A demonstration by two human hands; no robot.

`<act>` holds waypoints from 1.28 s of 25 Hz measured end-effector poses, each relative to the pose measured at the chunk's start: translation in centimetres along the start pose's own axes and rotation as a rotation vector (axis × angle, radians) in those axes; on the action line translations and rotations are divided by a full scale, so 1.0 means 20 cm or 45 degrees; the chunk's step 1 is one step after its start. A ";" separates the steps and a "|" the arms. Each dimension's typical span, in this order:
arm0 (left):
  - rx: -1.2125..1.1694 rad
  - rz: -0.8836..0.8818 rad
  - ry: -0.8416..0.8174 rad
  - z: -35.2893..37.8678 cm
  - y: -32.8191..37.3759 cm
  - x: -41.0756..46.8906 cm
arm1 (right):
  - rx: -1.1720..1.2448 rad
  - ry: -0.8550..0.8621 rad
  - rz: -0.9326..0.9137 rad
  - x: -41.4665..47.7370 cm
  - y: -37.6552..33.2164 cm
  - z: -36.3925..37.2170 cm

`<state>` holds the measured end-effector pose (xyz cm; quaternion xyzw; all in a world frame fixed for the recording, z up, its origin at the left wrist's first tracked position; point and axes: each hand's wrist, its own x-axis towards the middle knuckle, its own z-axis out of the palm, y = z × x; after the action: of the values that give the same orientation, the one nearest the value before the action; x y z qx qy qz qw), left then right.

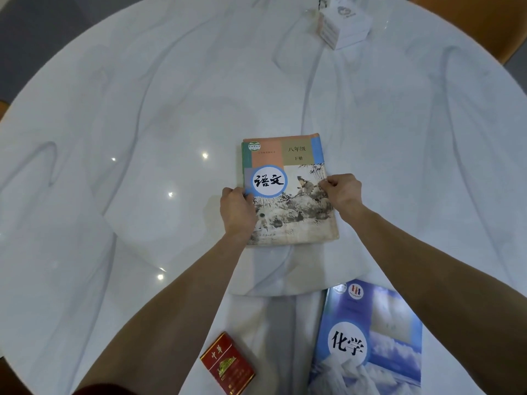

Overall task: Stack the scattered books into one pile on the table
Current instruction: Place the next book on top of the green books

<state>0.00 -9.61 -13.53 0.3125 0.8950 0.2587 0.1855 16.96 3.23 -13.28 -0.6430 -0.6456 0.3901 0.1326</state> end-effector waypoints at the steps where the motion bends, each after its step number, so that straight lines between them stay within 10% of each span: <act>1: 0.017 0.005 -0.009 0.00 0.00 0.00 | -0.017 -0.011 0.006 0.00 0.00 0.00; 12: 0.725 0.500 -0.097 -0.10 0.05 -0.13 | -0.623 -0.054 -0.159 -0.23 0.01 -0.13; 32: 0.629 0.777 -0.406 0.13 0.08 -1.00 | -0.820 0.082 -0.069 -1.06 0.85 -0.36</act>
<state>16.75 -20.73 -11.38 0.6345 0.7566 0.0277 0.1560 37.04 -16.42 -13.00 -0.6464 -0.7482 0.1418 -0.0470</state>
